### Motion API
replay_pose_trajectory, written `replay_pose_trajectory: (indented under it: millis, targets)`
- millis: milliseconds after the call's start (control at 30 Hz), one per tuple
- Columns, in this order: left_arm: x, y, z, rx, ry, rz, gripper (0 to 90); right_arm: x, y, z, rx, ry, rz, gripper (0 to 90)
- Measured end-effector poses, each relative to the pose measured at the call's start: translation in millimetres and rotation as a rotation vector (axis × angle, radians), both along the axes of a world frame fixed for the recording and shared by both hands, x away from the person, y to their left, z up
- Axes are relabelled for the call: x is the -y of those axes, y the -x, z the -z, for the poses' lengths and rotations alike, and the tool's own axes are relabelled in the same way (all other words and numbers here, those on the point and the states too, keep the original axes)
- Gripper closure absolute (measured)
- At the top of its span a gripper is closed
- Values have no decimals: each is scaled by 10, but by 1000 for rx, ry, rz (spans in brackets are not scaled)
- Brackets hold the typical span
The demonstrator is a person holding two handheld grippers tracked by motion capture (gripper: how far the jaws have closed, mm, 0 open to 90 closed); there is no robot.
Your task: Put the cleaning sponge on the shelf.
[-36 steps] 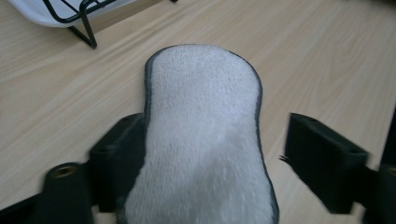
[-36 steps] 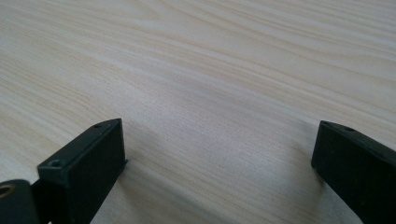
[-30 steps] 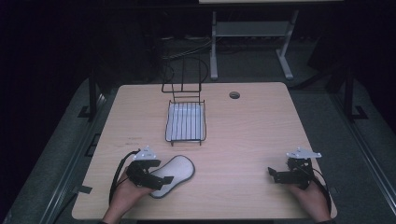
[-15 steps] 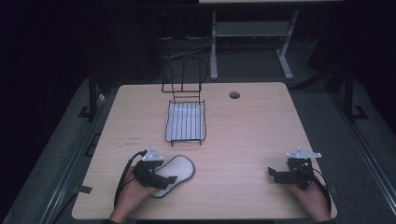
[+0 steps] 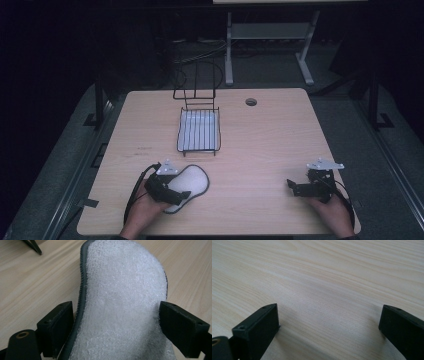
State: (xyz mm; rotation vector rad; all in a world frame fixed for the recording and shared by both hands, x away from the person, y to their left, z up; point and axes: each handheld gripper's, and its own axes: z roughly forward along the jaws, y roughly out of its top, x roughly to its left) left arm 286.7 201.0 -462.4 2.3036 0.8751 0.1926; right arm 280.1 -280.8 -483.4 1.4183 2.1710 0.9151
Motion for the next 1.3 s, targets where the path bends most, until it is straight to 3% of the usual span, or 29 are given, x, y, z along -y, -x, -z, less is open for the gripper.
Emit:
replay_pose_trajectory:
  millis: [233, 533, 633, 667, 1000, 1300]
  targets:
    - [-35, -18, -34, -27, 12, 30, 220, 0, 0, 0, 0, 0, 0, 24]
    - [-86, -6, -120, -17, 30, 43, 314, 0, 0, 0, 0, 0, 0, 24]
    - [-110, 3, -158, -14, 74, 47, 380, 0, 0, 0, 0, 0, 0, 24]
    - [-124, 11, -185, -12, 91, 50, 461, 0, 0, 0, 0, 0, 0, 24]
    - [-164, 33, -309, -20, 159, 81, 611, 0, 0, 0, 0, 0, 0, 24]
    - [-160, 41, -378, -39, 207, 96, 685, 0, 0, 0, 0, 0, 0, 24]
